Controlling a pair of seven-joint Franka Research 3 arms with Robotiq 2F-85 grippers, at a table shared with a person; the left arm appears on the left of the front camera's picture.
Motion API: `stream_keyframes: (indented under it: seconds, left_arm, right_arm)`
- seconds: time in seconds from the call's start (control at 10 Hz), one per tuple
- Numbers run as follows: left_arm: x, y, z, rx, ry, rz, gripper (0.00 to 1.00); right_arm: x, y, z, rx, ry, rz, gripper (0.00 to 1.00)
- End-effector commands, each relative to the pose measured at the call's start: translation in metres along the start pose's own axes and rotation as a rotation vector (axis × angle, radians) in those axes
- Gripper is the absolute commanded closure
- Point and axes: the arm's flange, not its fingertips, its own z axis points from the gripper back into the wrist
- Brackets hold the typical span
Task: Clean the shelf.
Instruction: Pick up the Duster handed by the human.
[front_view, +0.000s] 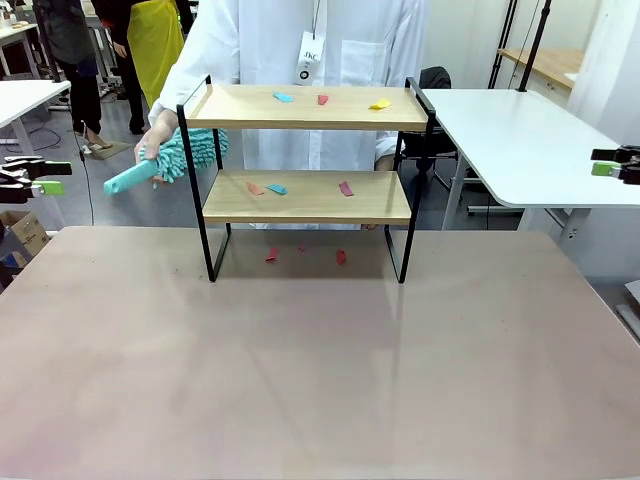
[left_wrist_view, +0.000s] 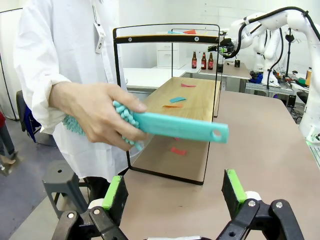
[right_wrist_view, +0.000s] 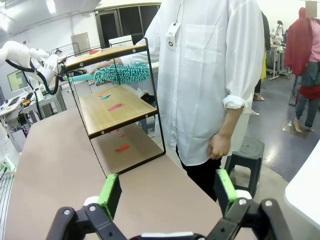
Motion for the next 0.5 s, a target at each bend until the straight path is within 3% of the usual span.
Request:
stream_keyframes:
  seconds: [0.0,0.4]
  left_arm:
    - [0.0024,-0.0002,0.0004,-0.005,0.006,-0.010,0.00]
    - [0.0024,-0.0002,0.0004,-0.005,0.006,-0.010,0.00]
  right_arm:
    - [0.0023,0.0006,-0.0001,0.001,-0.003,0.004,0.00]
    - [0.0023,0.0006,-0.0001,0.001,-0.003,0.004,0.00]
